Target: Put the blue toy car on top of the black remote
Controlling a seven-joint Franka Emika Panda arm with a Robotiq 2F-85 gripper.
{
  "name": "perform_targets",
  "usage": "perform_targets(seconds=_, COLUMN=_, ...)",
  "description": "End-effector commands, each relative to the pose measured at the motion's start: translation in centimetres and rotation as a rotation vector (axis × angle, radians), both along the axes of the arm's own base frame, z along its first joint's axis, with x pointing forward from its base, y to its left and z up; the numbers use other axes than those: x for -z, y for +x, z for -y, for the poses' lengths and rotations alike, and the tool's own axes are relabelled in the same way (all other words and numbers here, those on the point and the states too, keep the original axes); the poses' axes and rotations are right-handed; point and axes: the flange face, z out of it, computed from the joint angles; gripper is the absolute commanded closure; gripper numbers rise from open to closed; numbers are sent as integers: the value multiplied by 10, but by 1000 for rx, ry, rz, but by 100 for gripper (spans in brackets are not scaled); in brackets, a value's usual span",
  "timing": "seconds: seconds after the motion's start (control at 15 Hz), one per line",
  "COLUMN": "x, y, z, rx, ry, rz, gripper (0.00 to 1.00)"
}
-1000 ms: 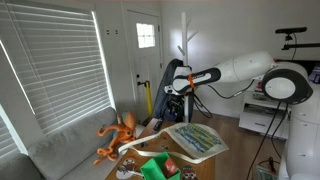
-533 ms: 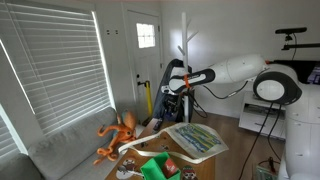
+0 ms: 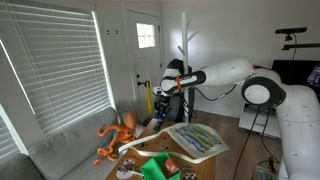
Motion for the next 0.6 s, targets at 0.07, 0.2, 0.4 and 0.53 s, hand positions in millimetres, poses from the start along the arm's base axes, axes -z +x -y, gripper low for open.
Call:
perform_targets(seconds=0.07, x=22, y=32, z=6, rx=-54, ry=-23, rz=-23, gripper=89)
perform_targets(seconds=0.2, x=33, y=35, z=11, rx=-59, ry=-23, rz=-45, gripper=89)
perform_targets(seconds=0.4, x=43, y=30, z=21, rx=-106, ry=12, rz=-113, gripper=89)
perform_targets(seconds=0.53, x=48, y=30, z=32, rx=-134, ry=23, rz=-128, gripper=89)
